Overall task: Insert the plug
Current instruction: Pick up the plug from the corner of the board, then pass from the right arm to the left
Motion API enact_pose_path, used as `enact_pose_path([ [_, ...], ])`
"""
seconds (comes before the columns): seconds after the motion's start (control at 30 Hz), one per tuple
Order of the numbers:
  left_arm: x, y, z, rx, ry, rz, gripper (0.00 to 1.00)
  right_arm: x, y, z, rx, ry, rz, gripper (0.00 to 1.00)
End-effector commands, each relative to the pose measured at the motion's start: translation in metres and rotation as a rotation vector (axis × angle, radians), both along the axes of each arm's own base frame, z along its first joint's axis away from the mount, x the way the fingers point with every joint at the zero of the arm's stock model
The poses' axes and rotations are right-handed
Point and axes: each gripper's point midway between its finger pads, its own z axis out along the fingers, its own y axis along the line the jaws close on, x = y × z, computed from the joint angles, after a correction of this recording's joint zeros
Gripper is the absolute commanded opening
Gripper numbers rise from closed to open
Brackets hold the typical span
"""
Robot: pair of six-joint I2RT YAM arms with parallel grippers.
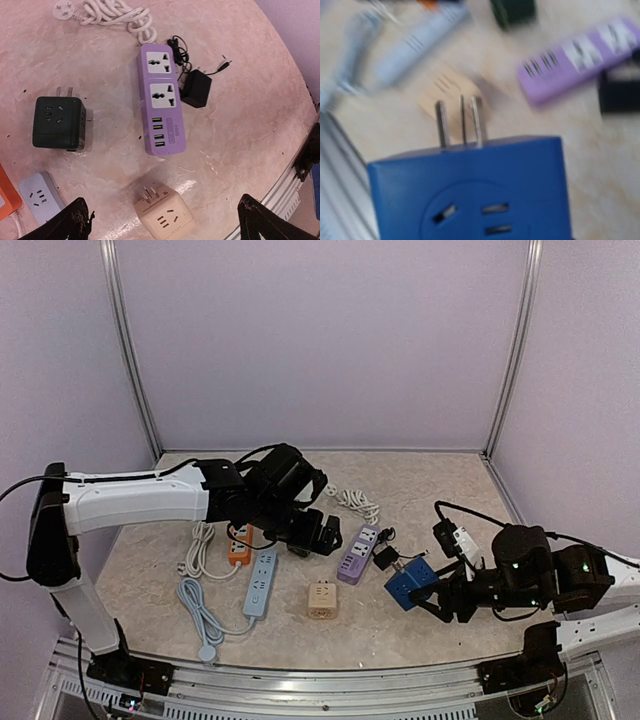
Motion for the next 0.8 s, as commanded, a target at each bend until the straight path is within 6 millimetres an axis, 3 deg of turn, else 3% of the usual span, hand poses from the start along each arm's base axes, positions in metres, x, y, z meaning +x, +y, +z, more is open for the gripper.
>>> enact_pose_path([
  [0.0,-0.029,-0.027,0.051,-0.163,-0.063,-0.192,0.99,-0.010,0.004,0.031,0.105,-0.062,0.079,0.00],
  [0.17,-0.069,-0.049,0.088,-0.291,-0.076,-0.405,0.99,-0.011,0.009,0.040,0.099,-0.068,0.103,0.00],
  [0.37,-0.108,-0.061,0.109,-0.352,-0.090,-0.609,0.99,-0.021,0.023,0.062,0.130,-0.089,0.201,0.00],
  [0.57,-0.127,-0.057,0.136,-0.445,-0.137,-0.715,0.99,-0.029,0.029,0.068,0.137,-0.098,0.269,0.00],
  [0.77,-0.152,-0.046,0.157,-0.523,-0.205,-0.844,0.99,-0.046,0.029,0.102,0.298,-0.128,0.349,0.00],
])
